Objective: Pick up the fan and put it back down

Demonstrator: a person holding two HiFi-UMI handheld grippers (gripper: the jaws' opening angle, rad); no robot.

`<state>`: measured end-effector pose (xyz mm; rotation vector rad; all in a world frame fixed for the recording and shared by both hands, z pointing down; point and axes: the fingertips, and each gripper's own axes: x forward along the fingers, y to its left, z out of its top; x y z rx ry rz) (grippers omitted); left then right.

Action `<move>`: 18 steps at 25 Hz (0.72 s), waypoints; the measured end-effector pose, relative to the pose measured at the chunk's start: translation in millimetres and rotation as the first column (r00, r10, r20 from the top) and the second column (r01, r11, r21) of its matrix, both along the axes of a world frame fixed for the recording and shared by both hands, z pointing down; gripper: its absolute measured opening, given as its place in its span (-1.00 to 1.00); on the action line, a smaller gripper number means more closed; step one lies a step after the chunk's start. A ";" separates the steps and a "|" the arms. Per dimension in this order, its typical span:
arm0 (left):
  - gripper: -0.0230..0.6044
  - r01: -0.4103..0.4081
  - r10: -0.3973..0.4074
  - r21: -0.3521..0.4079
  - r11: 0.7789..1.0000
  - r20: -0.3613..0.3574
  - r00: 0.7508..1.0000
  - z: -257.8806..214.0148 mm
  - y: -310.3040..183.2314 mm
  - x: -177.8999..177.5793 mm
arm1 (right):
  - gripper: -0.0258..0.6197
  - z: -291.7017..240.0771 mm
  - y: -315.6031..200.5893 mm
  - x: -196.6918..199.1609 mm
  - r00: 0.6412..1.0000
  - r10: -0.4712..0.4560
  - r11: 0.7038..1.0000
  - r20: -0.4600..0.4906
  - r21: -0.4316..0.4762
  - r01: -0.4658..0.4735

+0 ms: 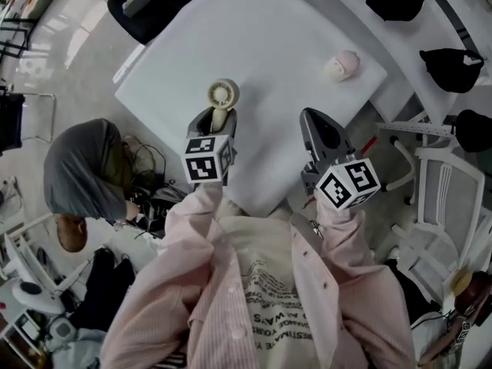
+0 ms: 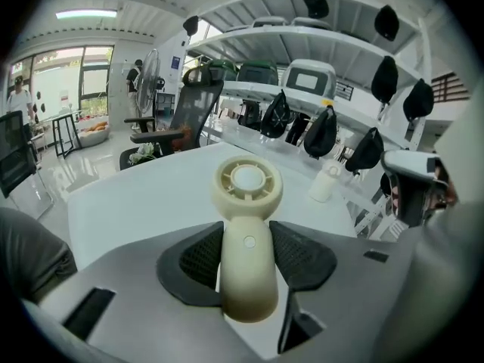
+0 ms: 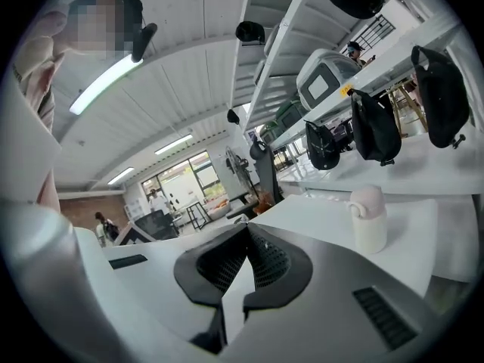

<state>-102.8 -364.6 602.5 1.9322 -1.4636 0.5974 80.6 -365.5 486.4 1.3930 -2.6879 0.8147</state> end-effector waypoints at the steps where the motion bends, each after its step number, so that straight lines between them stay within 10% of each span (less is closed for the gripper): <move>1: -0.34 -0.002 0.002 -0.011 1.000 0.004 1.000 6.9 -1.6 1.6 | -0.92 4.8 -0.6 -0.3 1.000 -0.004 1.000 -0.010 -0.003 0.004; 18: -0.34 -0.041 0.049 -0.158 0.987 0.050 0.998 76.2 -11.5 20.8 | -0.92 46.5 -11.2 -3.6 1.000 -0.015 0.998 -0.011 -0.060 0.014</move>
